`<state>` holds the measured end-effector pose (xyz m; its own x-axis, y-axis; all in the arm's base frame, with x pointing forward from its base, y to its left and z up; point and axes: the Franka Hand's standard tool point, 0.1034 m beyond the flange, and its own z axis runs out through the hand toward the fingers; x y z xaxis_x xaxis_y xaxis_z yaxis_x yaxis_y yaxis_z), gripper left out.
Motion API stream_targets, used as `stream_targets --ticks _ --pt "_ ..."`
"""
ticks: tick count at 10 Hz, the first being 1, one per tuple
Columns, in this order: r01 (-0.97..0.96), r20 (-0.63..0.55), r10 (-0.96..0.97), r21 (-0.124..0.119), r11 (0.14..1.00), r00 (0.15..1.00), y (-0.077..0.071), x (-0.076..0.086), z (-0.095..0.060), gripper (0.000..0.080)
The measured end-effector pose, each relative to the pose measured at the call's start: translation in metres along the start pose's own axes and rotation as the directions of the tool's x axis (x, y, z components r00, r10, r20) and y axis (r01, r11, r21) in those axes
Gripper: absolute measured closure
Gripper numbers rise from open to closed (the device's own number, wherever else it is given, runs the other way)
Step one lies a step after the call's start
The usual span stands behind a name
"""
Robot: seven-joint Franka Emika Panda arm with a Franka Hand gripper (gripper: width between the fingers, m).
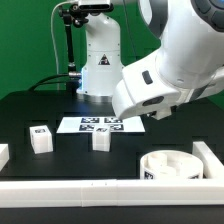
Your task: Assemble stool
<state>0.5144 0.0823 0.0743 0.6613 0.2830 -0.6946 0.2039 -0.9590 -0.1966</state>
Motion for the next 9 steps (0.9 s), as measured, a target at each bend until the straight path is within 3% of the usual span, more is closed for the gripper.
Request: stream_targets --ticks 2,5,9 --pt "-0.003 -0.167 0.000 -0.015 1.000 0.986 0.006 0.010 -0.020 0.0472" --pt "-0.013 -0.344 -0.004 -0.048 0.999 0.939 0.006 0.007 -0.044 0.0472" --pt "-0.041 -0.591 -0.010 -0.074 0.996 0.807 0.011 0.014 -0.049 0.0472"
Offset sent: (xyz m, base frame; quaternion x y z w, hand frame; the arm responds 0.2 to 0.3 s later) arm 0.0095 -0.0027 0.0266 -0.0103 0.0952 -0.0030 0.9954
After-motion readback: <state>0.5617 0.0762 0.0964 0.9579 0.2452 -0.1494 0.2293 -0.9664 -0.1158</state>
